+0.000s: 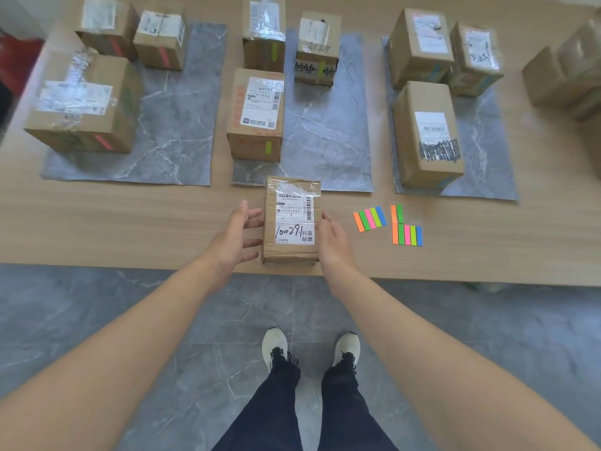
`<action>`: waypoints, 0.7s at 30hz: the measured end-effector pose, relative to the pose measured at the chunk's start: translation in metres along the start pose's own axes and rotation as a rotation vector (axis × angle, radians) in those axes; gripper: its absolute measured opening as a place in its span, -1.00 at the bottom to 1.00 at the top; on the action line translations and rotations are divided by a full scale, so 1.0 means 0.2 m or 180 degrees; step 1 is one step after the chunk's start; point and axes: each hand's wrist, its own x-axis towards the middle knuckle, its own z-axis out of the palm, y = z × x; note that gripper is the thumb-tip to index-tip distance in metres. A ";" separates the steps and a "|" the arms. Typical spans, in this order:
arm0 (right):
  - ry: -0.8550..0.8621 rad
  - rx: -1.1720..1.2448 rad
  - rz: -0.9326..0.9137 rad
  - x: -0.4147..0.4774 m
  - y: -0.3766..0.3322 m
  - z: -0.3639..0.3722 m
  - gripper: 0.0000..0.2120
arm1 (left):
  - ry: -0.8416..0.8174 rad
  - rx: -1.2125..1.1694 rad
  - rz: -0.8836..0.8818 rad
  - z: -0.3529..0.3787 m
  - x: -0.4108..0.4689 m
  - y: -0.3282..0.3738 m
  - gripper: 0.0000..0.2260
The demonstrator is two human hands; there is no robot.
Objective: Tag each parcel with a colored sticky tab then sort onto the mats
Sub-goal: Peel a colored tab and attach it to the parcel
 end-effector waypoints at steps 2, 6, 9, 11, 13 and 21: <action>0.0077 0.0126 -0.0014 0.01 0.00 -0.03 -0.69 | 0.0141 0.0094 0.0091 0.02 -0.01 0.05 -0.49; 0.0335 0.0156 -0.0161 0.05 0.01 -0.11 -0.55 | 0.0441 0.0037 0.0512 0.10 -0.03 0.19 -0.52; 0.0450 0.0223 -0.0191 0.08 0.02 -0.20 -0.59 | 0.0407 -0.0123 0.0753 0.18 -0.05 0.27 -0.58; 0.0518 0.0262 -0.0224 0.11 0.04 -0.27 -0.63 | 0.0320 -0.0147 0.0789 0.25 -0.05 0.29 -0.59; 0.0576 0.0286 -0.0241 0.14 0.06 -0.34 -0.69 | 0.0230 -0.0134 0.0759 0.33 -0.05 0.31 -0.58; 0.0676 0.0238 -0.0417 0.30 0.14 -0.66 -0.77 | -0.0009 -0.0114 0.0432 0.73 0.03 0.27 -0.56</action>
